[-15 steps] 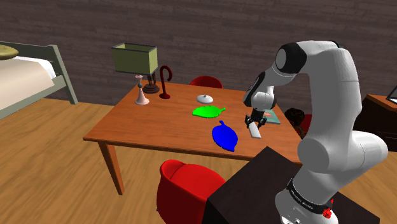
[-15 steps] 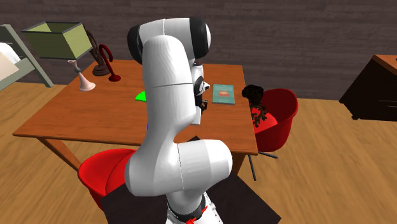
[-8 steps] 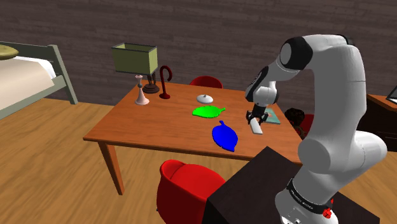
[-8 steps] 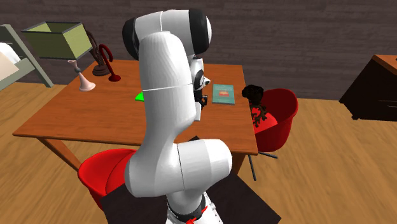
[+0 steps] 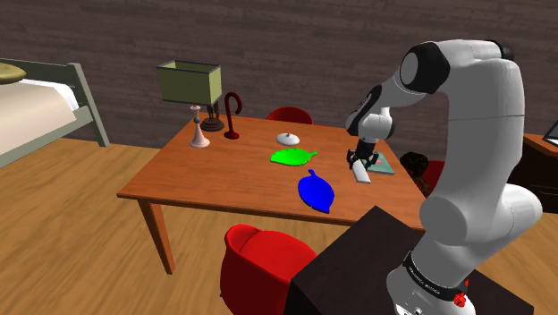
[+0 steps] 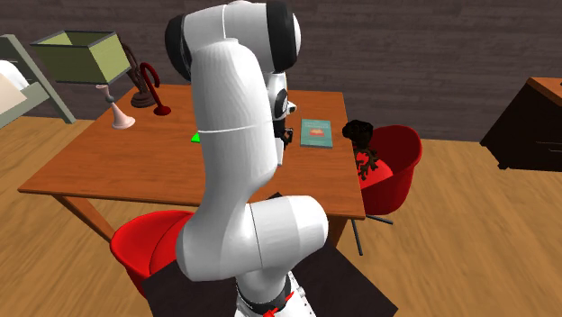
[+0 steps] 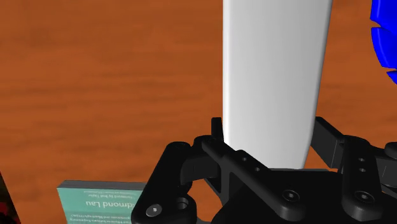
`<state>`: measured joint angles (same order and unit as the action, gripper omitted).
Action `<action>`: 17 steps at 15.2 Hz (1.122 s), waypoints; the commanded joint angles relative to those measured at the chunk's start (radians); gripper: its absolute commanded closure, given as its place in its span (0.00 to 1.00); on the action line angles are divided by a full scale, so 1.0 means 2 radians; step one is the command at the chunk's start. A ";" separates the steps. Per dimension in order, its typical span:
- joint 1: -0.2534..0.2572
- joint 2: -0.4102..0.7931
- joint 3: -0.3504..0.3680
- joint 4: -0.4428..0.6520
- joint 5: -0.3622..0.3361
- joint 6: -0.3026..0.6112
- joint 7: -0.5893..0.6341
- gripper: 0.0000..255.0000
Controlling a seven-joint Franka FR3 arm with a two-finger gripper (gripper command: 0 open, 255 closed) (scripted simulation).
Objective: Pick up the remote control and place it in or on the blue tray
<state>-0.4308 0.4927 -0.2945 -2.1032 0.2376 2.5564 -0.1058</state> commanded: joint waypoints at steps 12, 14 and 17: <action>0.133 -0.044 0.016 -0.066 -0.022 0.026 0.158 1.00; 0.153 -0.046 0.020 -0.068 -0.025 0.027 0.185 1.00; 0.173 -0.040 0.027 -0.066 -0.025 0.032 0.211 1.00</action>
<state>-0.0949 0.4038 -0.2462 -2.2420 0.1852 2.6168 0.3012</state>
